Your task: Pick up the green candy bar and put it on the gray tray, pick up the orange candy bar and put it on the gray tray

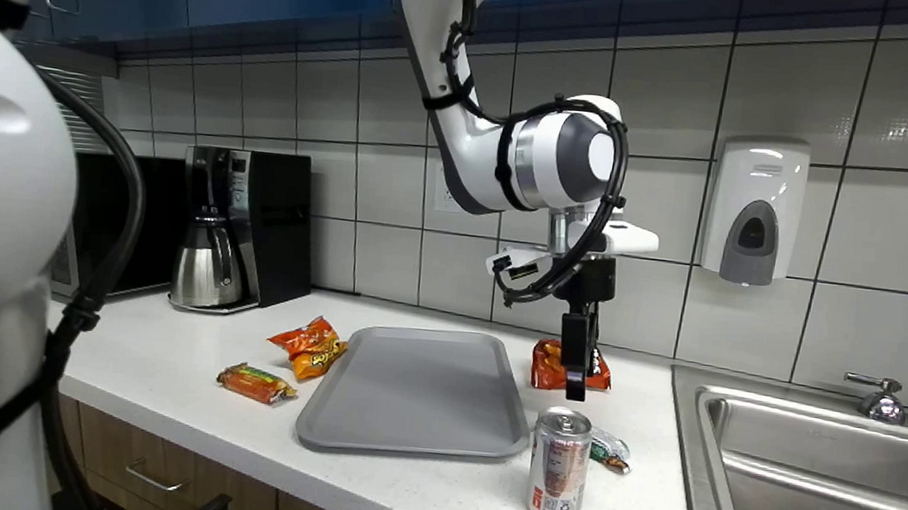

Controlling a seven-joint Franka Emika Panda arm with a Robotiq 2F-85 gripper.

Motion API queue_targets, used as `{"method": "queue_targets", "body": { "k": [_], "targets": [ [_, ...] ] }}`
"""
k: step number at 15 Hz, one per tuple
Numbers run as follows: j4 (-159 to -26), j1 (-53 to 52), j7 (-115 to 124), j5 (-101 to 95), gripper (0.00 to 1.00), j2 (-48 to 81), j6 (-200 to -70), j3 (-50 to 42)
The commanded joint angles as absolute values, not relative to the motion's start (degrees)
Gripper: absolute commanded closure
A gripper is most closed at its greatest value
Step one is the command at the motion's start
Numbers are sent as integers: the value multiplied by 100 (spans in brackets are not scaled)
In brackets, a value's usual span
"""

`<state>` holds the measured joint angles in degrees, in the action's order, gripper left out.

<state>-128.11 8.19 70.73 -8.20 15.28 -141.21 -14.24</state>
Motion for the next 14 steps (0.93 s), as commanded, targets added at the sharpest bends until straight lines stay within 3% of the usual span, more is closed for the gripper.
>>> {"method": "queue_targets", "body": {
  "k": [1, 14],
  "targets": [
    [-12703, 757, 7111, -717, 0, 1689, -14156, -1485],
    [-11842, 698, 7436, -56, 0, 2784, -14298, -1584]
  ]
}}
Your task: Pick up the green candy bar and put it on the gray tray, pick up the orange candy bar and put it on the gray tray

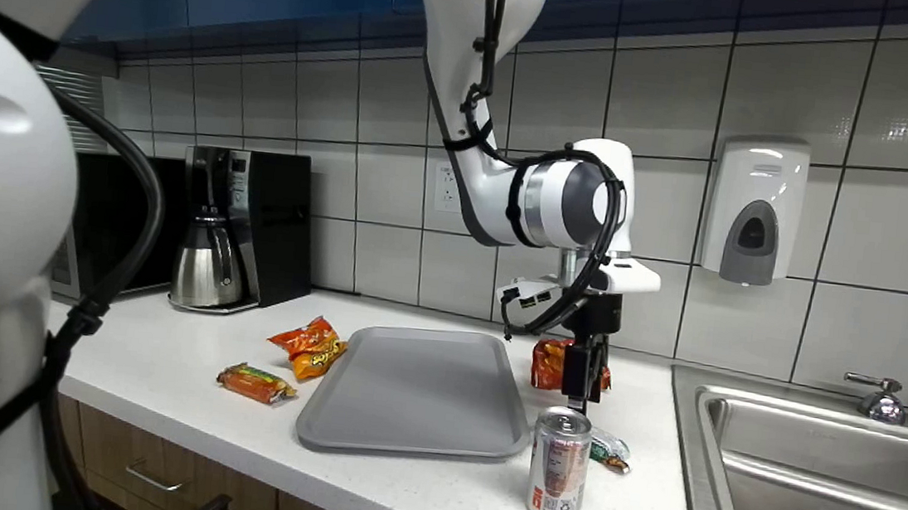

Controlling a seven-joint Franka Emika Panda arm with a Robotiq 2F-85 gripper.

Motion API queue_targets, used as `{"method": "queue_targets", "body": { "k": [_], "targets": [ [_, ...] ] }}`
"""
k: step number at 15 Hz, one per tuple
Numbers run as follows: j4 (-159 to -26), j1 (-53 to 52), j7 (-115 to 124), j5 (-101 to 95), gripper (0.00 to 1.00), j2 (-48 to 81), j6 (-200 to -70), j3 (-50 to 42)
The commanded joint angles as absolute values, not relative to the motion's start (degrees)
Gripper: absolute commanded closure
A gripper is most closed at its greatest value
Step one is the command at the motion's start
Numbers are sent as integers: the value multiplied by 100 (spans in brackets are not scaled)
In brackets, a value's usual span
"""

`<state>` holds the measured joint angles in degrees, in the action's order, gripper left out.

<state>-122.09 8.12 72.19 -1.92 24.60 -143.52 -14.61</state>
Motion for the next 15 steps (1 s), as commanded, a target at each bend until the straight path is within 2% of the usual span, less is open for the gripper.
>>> {"method": "queue_targets", "body": {
  "k": [1, 15],
  "targets": [
    [-11782, 687, 7483, -30, 0, 2862, -14311, -1605],
    [-11807, 480, 8104, -20, 0, 3133, -14746, -1806]
  ]
}}
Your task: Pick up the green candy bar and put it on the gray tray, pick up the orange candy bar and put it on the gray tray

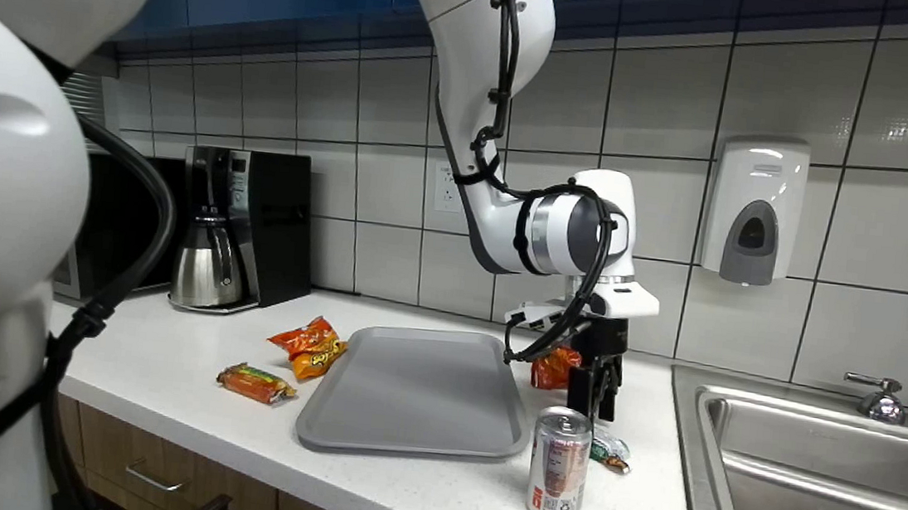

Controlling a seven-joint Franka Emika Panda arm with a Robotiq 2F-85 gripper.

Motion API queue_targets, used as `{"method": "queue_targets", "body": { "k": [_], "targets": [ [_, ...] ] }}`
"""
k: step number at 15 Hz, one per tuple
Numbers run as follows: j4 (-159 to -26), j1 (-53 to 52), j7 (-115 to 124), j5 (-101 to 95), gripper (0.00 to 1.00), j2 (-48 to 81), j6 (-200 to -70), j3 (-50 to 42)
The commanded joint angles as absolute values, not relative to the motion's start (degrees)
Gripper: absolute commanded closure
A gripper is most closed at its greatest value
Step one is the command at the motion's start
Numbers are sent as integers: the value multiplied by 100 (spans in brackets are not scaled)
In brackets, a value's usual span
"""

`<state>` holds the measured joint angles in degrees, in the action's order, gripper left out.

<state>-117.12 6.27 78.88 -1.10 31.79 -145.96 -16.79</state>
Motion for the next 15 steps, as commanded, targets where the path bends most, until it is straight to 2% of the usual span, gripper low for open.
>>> {"method": "queue_targets", "body": {
  "k": [1, 14, 15],
  "targets": [
    [-11851, 458, 8135, -32, 0, 3105, -14770, -1821],
    [-12122, 313, 8142, -75, 0, 2962, -14781, -1891],
    [-12131, 319, 8129, -70, 10, 2945, -14798, -1887]
  ]
}}
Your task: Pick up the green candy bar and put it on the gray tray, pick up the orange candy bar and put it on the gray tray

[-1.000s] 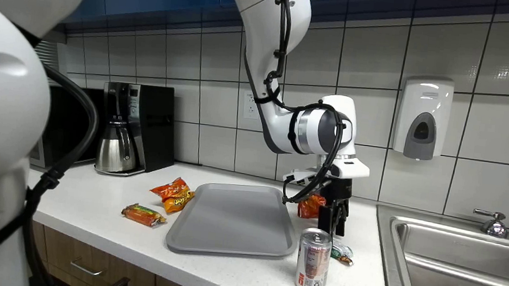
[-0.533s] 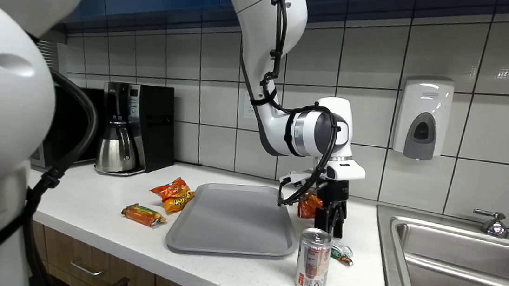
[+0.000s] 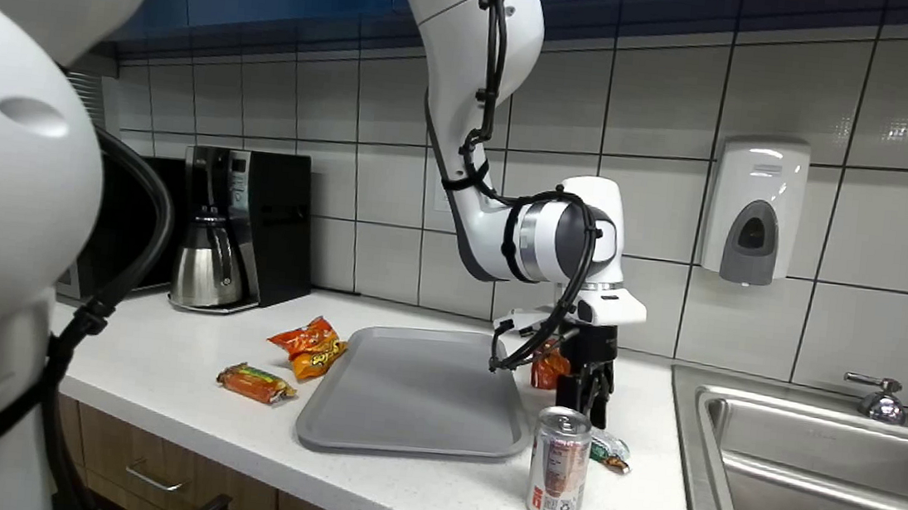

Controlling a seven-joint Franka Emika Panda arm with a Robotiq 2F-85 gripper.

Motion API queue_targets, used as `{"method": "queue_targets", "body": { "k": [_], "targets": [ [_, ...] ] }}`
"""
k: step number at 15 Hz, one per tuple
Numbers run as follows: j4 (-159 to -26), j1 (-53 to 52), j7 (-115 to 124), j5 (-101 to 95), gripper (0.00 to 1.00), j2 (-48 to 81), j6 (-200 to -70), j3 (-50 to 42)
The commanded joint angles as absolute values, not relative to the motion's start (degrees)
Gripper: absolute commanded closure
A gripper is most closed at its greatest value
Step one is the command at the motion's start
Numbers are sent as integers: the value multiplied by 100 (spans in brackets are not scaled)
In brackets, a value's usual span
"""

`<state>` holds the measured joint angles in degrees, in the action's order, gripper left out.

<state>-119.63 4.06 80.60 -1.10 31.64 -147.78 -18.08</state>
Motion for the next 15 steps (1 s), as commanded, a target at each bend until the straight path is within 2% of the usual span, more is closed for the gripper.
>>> {"method": "queue_targets", "body": {
  "k": [1, 8, 15],
  "targets": [
    [-12135, 318, 8126, -74, 28, 2931, -14794, -1889],
    [-12249, 313, 8056, -120, 81, 2694, -14747, -1885],
    [-12376, 272, 8026, -245, 82, 2363, -14666, -1924]
  ]
}}
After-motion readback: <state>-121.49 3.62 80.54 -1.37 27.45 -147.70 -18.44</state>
